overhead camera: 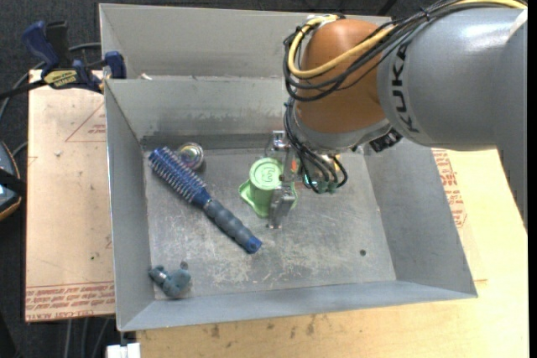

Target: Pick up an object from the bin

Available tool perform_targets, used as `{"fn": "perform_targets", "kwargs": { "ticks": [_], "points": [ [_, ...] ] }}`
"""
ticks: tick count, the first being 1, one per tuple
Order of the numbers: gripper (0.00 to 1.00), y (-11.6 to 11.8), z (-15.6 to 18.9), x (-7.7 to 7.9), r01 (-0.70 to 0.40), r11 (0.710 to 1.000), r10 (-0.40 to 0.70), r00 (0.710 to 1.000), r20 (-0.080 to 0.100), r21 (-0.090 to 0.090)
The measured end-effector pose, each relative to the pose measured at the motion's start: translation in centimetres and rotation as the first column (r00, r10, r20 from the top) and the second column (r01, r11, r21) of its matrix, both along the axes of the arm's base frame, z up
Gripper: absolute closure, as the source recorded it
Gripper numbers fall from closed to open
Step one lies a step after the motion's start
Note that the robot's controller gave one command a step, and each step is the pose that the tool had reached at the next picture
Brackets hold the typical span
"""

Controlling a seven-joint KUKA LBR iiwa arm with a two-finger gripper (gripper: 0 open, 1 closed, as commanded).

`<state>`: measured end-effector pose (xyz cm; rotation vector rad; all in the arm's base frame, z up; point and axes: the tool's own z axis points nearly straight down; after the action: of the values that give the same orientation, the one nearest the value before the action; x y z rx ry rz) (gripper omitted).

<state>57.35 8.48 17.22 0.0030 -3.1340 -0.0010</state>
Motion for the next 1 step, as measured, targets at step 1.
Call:
{"fn": "perform_targets", "kwargs": {
  "ticks": [1],
  "points": [
    [0.0, 6.91, -10.04, -2.97, 0.056, 0.998, -0.056, 0.998, 0.013, 0.001]
  ]
}}
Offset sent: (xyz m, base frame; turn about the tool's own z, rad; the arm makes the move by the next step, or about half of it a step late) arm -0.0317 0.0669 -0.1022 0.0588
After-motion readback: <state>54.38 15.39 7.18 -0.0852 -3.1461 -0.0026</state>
